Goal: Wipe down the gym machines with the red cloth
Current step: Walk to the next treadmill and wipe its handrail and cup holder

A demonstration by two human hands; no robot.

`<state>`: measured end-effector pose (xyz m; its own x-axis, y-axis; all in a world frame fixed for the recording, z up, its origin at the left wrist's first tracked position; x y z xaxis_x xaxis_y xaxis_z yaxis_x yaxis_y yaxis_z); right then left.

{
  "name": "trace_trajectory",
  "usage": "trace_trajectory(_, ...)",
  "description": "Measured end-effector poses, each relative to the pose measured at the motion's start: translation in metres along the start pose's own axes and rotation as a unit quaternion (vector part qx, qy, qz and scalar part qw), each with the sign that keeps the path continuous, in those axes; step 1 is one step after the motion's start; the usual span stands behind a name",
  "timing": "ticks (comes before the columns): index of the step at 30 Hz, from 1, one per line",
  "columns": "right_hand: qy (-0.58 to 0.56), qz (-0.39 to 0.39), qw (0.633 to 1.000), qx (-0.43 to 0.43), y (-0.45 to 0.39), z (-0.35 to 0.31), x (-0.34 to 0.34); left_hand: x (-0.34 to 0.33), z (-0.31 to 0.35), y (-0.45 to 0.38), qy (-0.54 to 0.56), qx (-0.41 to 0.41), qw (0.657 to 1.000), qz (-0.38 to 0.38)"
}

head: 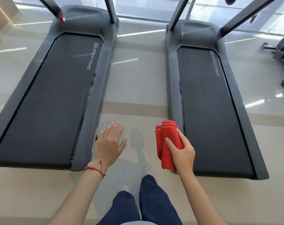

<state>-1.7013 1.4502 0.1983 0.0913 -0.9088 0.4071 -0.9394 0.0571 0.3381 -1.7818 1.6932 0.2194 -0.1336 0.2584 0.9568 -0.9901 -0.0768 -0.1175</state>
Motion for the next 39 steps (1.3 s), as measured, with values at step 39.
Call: trace_trajectory(39,-0.046,0.061,0.994,0.077,-0.394,-0.222,0.067,0.019,0.049,-0.505,0.04,-0.186,0.981,0.04)
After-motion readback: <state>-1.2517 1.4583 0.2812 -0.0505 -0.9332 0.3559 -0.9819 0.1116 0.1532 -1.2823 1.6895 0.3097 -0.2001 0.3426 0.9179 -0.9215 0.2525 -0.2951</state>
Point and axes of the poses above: each hand's wrist, its own y-axis away from the middle knuckle, its own x-axis out of the back of the hand, z = x × y, the point moved 8 cm from there along -y, towards the middle knuckle, and after that the axes turned 9 degrees about -x, right-handed, at the moved point
